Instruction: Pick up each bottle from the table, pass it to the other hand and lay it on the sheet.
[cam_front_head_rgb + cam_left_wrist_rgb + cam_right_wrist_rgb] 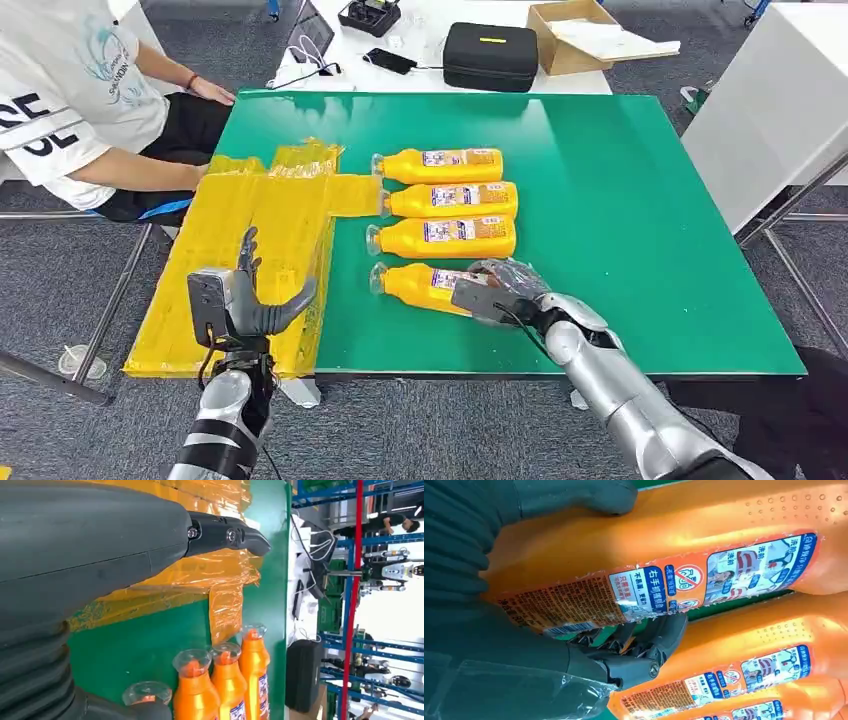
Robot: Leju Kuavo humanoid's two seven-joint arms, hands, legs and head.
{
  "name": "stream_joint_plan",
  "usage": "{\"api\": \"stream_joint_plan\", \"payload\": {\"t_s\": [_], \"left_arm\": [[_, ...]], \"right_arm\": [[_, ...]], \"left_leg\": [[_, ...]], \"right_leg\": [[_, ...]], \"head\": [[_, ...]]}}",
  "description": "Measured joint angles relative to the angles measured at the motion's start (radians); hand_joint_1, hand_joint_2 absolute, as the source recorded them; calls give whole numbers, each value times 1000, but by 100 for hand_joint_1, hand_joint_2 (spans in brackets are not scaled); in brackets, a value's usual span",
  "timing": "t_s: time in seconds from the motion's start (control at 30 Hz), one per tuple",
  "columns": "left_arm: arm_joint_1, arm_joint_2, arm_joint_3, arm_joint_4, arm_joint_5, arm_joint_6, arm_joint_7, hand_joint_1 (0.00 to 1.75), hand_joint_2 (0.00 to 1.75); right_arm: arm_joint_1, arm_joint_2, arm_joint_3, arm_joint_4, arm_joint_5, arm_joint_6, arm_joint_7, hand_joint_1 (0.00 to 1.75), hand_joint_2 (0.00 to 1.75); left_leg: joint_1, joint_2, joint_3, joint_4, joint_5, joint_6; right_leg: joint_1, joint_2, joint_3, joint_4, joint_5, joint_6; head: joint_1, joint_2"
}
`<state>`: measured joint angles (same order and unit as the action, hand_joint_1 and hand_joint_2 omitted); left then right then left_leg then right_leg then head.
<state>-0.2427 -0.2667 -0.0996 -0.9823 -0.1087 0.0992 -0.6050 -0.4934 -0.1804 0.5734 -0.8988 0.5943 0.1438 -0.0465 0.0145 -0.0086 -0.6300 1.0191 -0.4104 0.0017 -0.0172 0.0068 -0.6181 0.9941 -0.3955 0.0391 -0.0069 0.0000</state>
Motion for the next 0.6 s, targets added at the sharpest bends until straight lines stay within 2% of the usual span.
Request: {"api": "stream_joint_plan", "payload": {"t_s": [0.33,0.4,0.43,0.47,0.5,0.6], "left_arm": [[-5,0,-2,8,0,0,0,0,175],[-5,0,-2,11,5,3,0,0,175],[4,0,-2,2,16,6,-3,0,175],[29,1,1,-34,30,16,-7,0,175],[47,0,1,-66,84,16,-11,0,175],[54,-3,0,-88,133,14,-8,0,175]], "right_arm": [[5,-1,6,0,-6,-6,-3,175,175],[23,1,6,-5,-19,-79,-24,175,175],[88,29,-29,-63,-45,-222,-89,175,175],[204,96,-119,-205,-64,-388,-208,175,175],[292,164,-206,-354,-117,-571,-384,175,175],[340,219,-267,-459,-135,-675,-466,175,175]], "left_leg": [[0,0,0,0,0,0],[0,0,1,0,0,0],[0,-1,0,0,0,0],[0,-1,-7,0,0,-1],[1,-4,-10,0,2,0],[1,-3,-11,0,1,0]], "right_leg": [[0,0,1,0,0,0],[0,0,2,0,0,0],[1,0,2,0,0,0],[0,0,-7,1,0,0],[1,-1,-7,1,-1,0],[1,-1,-8,1,-1,0]], "head": [[0,0],[0,0],[0,0],[-1,0],[0,0],[-1,0]]}}
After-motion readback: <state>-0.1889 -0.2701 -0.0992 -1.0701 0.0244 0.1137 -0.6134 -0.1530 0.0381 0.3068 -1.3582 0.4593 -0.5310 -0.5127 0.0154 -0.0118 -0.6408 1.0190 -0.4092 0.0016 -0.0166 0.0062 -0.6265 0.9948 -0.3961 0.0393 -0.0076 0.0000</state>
